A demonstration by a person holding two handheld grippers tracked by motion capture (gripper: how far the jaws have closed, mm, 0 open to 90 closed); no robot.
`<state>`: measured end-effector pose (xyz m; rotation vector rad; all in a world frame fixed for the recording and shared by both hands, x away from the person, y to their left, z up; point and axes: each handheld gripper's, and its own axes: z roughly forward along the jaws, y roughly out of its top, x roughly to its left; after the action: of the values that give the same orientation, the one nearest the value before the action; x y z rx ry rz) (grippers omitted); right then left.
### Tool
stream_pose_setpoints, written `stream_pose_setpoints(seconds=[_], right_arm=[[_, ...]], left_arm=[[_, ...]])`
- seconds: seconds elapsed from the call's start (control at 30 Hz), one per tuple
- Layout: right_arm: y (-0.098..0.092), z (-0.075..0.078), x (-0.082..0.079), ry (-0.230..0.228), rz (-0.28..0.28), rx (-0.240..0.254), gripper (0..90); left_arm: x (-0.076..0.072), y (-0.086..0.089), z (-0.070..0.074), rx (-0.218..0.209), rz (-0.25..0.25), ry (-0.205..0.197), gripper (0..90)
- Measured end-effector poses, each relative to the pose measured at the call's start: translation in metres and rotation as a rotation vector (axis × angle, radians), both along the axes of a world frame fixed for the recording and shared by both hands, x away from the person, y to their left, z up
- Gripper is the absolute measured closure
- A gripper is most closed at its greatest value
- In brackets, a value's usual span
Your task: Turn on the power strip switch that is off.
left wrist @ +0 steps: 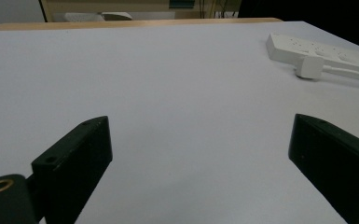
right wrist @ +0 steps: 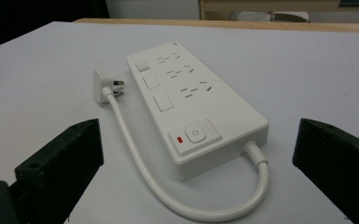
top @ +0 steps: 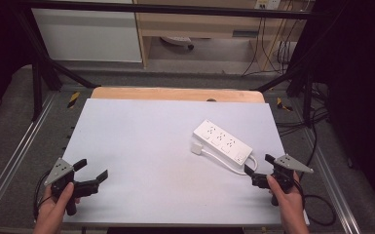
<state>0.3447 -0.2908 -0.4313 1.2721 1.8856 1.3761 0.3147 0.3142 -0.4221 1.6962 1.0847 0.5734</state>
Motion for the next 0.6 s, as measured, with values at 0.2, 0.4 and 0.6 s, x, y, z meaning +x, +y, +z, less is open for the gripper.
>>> stream_pose_setpoints(seconds=[0.2, 0.4, 0.6], right_arm=[[0.009, 0.011, 0.004, -0.012, 0.028, -0.015, 1.9], [0.016, 0.017, 0.008, -0.016, 0.061, -0.027, 3.2], [0.020, 0.021, 0.015, -0.032, 0.062, -0.024, 3.4]], left_arm=[[0.000, -0.001, -0.001, 0.000, 0.000, 0.003, 6.1], [-0.001, 0.000, -0.001, -0.005, 0.006, 0.002, 6.1], [0.000, 0.000, -0.002, 0.001, 0.010, 0.007, 6.1]])
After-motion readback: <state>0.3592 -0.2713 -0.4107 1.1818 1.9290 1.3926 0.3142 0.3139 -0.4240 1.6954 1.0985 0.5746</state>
